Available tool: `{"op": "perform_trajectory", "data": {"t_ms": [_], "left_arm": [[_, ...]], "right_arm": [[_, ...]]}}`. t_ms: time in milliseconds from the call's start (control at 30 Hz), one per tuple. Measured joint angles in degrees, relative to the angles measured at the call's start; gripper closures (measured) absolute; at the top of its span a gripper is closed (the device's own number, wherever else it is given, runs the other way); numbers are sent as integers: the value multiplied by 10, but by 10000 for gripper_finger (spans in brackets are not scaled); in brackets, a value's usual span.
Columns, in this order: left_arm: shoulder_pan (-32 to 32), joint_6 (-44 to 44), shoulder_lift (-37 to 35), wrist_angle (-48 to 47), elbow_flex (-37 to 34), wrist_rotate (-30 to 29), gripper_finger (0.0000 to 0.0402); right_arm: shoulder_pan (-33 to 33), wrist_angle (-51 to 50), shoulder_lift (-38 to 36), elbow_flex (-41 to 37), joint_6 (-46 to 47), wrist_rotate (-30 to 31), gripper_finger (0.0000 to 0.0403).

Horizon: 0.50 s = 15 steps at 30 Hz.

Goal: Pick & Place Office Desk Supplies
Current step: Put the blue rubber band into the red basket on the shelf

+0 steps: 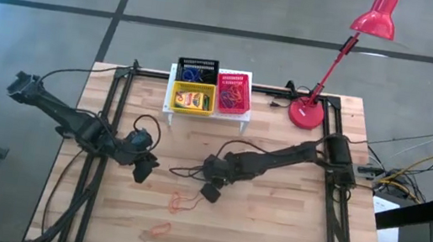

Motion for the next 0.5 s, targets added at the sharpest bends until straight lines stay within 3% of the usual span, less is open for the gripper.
{"op": "perform_trajectory", "data": {"t_ms": [367, 500], "left_arm": [[0, 33, 0, 2, 0, 0, 268], [0, 36, 0, 28, -14, 0, 268]], "right_arm": [[-8, -27, -166, 1, 27, -8, 394], [-28, -28, -229, 13, 27, 32, 394]]}}
